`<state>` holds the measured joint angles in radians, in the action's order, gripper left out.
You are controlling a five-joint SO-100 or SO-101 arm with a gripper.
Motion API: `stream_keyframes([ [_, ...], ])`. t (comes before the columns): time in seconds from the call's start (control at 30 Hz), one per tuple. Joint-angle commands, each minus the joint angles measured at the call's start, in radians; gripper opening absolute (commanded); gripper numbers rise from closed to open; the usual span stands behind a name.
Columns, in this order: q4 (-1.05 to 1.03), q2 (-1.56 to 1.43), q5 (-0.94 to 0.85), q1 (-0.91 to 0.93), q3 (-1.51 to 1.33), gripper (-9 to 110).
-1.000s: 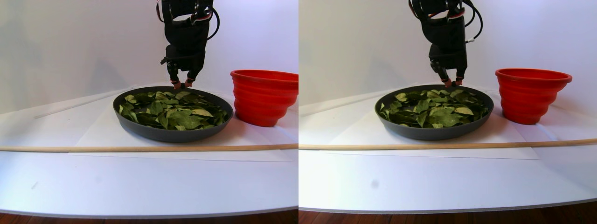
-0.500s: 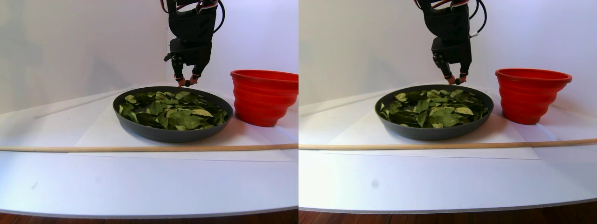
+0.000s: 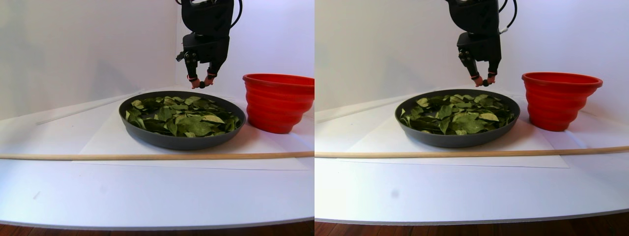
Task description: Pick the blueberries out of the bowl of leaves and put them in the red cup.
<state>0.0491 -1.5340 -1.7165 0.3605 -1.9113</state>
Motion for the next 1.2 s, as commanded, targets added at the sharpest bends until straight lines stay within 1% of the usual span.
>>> stream_keyframes([
  [0.0, -0.017, -0.140, -0.014, 0.040, 0.005, 8],
  [1.17, -0.210, -0.362, -0.061, 0.176, -0.083, 9],
])
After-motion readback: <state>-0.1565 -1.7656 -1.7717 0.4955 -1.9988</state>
